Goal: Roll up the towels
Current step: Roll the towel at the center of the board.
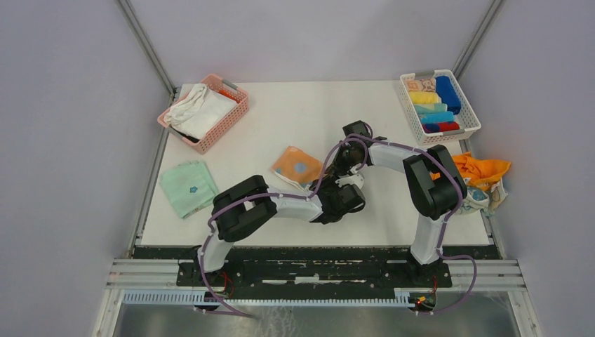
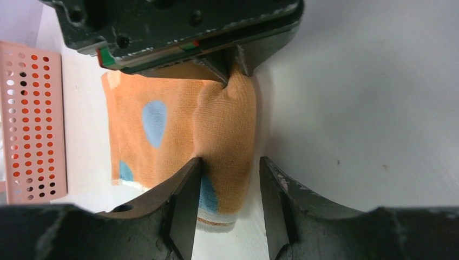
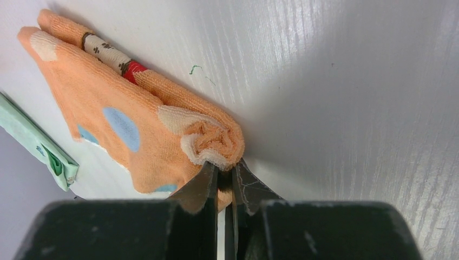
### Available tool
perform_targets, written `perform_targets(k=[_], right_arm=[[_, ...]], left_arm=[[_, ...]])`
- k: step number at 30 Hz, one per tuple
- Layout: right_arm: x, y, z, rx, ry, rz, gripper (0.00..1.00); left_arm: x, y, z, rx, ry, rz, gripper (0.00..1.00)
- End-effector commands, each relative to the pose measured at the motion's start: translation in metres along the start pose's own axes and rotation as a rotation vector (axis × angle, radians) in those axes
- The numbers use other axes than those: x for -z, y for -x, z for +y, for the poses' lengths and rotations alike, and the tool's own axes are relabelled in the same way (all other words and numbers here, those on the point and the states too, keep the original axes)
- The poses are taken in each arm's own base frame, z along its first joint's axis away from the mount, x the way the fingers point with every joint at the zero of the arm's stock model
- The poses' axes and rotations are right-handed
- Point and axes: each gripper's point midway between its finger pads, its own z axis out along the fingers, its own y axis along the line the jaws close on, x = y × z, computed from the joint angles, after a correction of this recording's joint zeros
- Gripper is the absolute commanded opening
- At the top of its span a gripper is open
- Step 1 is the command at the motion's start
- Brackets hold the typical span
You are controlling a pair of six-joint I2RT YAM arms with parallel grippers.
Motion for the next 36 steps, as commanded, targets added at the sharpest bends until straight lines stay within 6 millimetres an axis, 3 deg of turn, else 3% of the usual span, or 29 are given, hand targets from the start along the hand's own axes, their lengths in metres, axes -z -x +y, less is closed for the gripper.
perform_targets(k=[1, 4, 7, 13, 22, 30, 36], right_arm=[[-0.005, -0.019, -0.047, 0.014, -0.171, 0.064, 0.09], [-0.001, -0.016, -0.041, 0.016, -0.145, 0.059, 0.09], [0.004, -0.011, -0.03, 0.022, -0.092, 0.047, 0.11], [0.028, 0.005, 0.002, 0.057, 0.033, -0.001, 0.2], [0.064, 0.022, 0.034, 0.039, 0.208, -0.104, 0.56], [0.05, 0.01, 0.037, 0.005, 0.321, -0.084, 0.62], [0.032, 0.007, 0.047, -0.003, 0.399, -0.058, 0.64]], left_arm=[[-0.013, -0.042, -0.005, -0.057, -0.027, 0.122, 0.51], [-0.015, -0.054, -0.002, -0.048, -0.029, 0.156, 0.48], [-0.015, -0.058, -0.001, 0.003, -0.073, 0.177, 0.36], [0.003, -0.04, -0.014, 0.179, -0.285, 0.163, 0.17], [0.023, -0.015, -0.013, 0.639, -0.795, 0.216, 0.15], [0.02, -0.013, 0.011, 1.058, -1.075, 0.306, 0.15], [0.012, -0.03, 0.021, 1.258, -1.123, 0.377, 0.14]])
